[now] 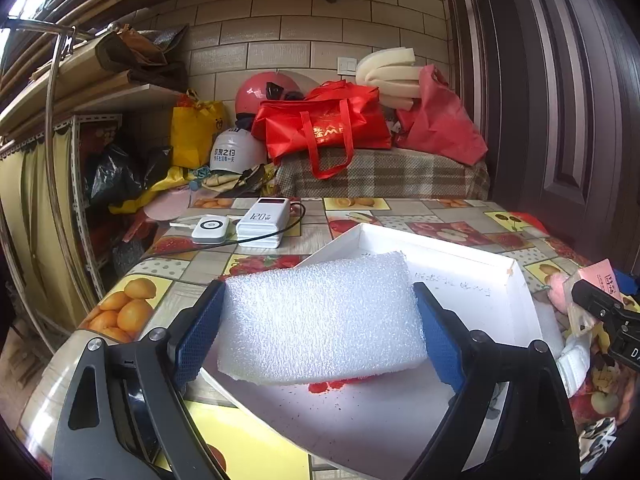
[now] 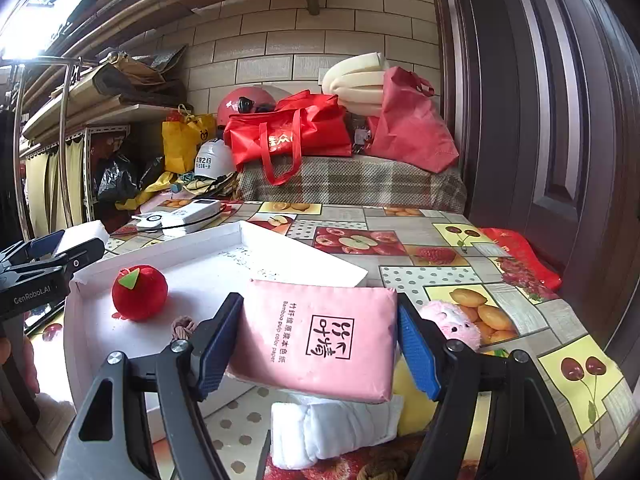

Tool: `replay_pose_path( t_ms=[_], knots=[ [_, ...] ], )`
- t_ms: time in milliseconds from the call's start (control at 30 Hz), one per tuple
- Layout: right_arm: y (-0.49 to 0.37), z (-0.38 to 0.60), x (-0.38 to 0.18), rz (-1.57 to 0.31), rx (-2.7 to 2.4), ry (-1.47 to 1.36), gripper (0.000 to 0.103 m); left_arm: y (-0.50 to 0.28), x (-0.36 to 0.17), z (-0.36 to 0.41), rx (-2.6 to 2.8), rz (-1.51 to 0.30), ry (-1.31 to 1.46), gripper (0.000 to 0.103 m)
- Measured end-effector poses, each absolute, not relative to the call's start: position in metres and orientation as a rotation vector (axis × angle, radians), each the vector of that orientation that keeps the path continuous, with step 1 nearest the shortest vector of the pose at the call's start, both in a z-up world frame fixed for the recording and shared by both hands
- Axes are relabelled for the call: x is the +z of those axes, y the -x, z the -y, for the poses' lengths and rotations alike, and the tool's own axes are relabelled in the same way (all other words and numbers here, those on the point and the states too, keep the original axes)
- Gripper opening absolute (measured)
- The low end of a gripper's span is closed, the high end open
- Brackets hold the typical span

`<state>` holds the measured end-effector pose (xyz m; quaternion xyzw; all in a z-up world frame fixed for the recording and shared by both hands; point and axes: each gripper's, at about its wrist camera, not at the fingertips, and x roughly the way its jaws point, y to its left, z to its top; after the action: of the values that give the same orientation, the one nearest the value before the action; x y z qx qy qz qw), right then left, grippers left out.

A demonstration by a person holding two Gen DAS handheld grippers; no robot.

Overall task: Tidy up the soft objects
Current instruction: 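Carry foam sheet and pink pack into the white box and open both tools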

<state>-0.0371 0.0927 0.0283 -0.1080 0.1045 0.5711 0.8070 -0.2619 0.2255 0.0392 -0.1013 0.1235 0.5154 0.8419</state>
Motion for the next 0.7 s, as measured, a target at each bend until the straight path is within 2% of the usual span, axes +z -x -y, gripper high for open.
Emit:
replay_pose_path(
  t_ms=[433, 700],
  knots=[
    [0.062, -0.141, 0.031, -0.19, 1.276, 0.259, 0.074, 0.256, 0.038, -0.248, 1.09, -0.266, 0.245, 0.091],
    [0.062, -0.168, 0.028, -0.249, 1.277, 0.293, 0.074, 0.247, 0.038, -0.255, 1.066, -0.287, 0.243, 0.091]
  ],
)
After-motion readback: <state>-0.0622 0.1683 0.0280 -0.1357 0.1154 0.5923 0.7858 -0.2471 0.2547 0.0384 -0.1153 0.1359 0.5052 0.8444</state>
